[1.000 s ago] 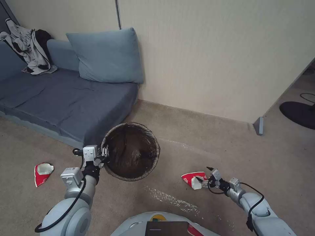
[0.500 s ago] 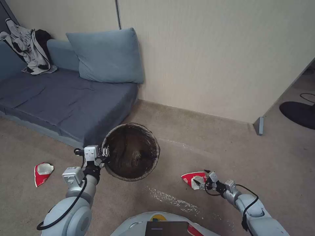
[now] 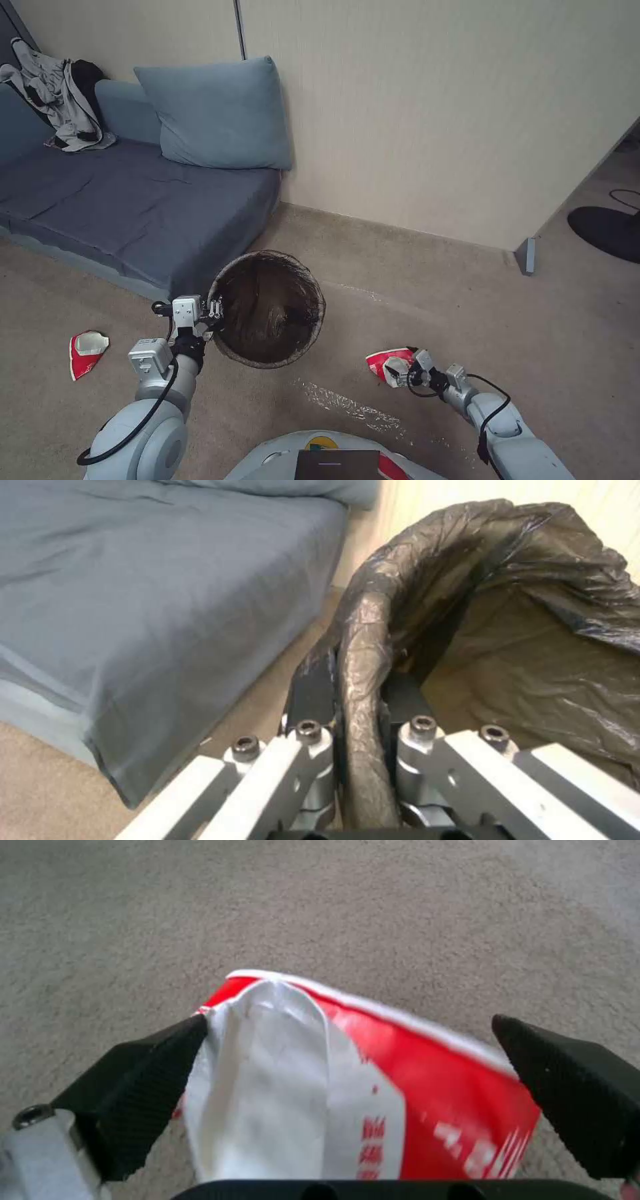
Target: Pick up the trash bin, then pick up the garbage from the floor and place it into the trash bin.
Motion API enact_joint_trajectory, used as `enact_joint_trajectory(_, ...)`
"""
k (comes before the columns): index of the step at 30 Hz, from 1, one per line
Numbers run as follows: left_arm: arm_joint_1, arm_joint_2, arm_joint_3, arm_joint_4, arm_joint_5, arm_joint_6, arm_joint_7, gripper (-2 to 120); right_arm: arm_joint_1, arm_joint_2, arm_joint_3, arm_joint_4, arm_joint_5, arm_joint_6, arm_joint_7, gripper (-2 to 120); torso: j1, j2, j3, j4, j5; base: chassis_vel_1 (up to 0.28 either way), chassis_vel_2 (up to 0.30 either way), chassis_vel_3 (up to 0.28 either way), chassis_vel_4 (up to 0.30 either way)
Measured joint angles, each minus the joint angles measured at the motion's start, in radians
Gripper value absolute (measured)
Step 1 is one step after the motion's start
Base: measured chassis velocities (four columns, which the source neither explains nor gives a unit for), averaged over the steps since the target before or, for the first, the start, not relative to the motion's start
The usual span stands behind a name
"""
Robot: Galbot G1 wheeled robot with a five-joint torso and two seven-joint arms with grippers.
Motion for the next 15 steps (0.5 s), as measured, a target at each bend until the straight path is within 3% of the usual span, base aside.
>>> enact_joint_trajectory(10, -0.001, 0.007, -0.003, 0.002, -0.001, 0.000, 0.000, 6, 0.017, 0.022, -0.007, -0.028, -0.017, 0.006, -0.006, 99, 0.000, 0.000, 0.000, 0.0002, 0.0001, 0.000, 0.000, 0.000, 0.000)
enact_joint_trajectory(15, -0.008, 0.008, 0.001, 0.009, -0.002, 0.000, -0.001, 6, 0.011, 0.028, -0.009, -0.025, -0.021, 0.006, -0.009, 81, 0.000, 0.000, 0.000, 0.0001, 0.0000, 0.000, 0.000, 0.000, 0.000)
